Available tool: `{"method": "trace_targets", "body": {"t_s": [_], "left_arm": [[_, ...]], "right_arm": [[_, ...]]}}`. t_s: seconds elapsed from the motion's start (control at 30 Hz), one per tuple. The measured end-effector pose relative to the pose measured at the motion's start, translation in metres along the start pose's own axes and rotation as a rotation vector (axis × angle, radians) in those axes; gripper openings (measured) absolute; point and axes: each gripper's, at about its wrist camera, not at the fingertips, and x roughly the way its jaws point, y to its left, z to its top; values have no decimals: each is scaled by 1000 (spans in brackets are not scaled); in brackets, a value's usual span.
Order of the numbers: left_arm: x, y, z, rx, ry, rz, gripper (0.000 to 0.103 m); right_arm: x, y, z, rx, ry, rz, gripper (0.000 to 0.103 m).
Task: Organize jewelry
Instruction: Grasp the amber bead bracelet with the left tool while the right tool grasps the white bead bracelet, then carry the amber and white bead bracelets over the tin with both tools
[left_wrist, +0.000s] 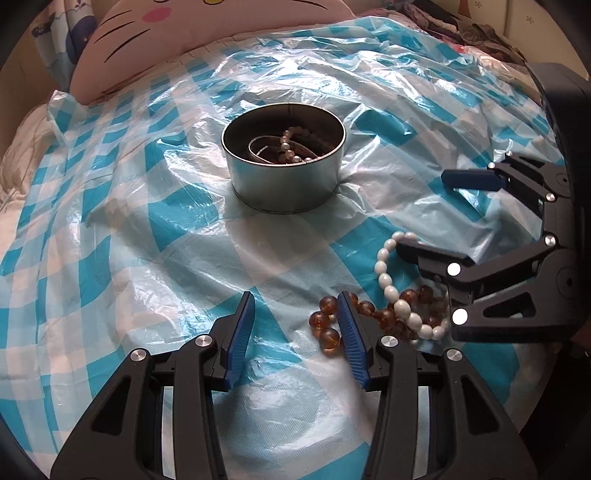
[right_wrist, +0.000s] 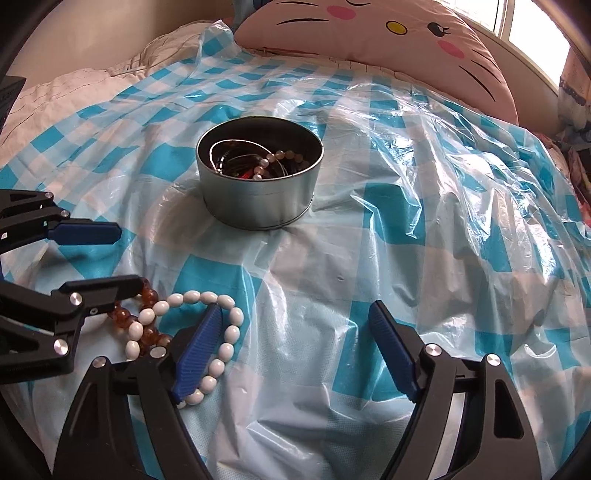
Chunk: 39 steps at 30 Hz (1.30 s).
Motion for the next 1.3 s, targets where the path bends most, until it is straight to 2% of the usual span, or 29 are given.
{"method": "trace_targets", "body": {"t_s": [0.13,0.2,0.23,0.3,0.37,0.47,0.53,0.67,0.73,0.8,0.93,0.97,1.0,1.03,1.1,1.2,1.3], "left_arm": [[-1,-3,-6,41,9,-17,44],[-1,-3,-7,51,8,-24,42],[-1,-5,-7,63,7,-35,38],[-1,-14,-7,110,2,-48,23],[-1,-24,-8,164,7,-53,15],[-4,-28,-10,184,10,-80,13],[-6,-24,-9,165,9,-77,11],[-5,4,-4,49,10,35,11],[-5,17,-4,2,14,17,11],[-4,20,-5,-12,20,1,11],[3,15,-6,-2,40,0,12],[5,14,-5,1,44,2,11],[6,12,-4,3,49,3,11],[6,10,-4,5,50,3,11],[2,10,-1,-26,43,-38,11],[-15,21,4,-135,-16,-164,11],[-30,32,7,-246,-71,-279,11]], "right_arm": [[4,-13,0,66,9,-25,83],[2,-11,0,60,0,-33,83],[0,-8,0,41,-14,-39,83],[-5,2,1,-8,-43,-33,83],[-6,10,2,-56,-54,-15,83],[-2,17,1,-99,-46,22,82],[1,13,1,-85,-32,54,76],[3,-4,0,4,-6,56,55],[1,-5,-1,18,-7,58,48],[-1,0,0,4,-13,88,47],[4,11,2,-46,5,95,47],[5,12,2,-53,6,97,44],[6,13,3,-53,8,113,31],[6,12,3,-44,9,122,25],[6,2,3,35,21,193,10],[4,-28,-3,261,25,390,8],[-3,-61,-17,495,-16,588,8]]}}
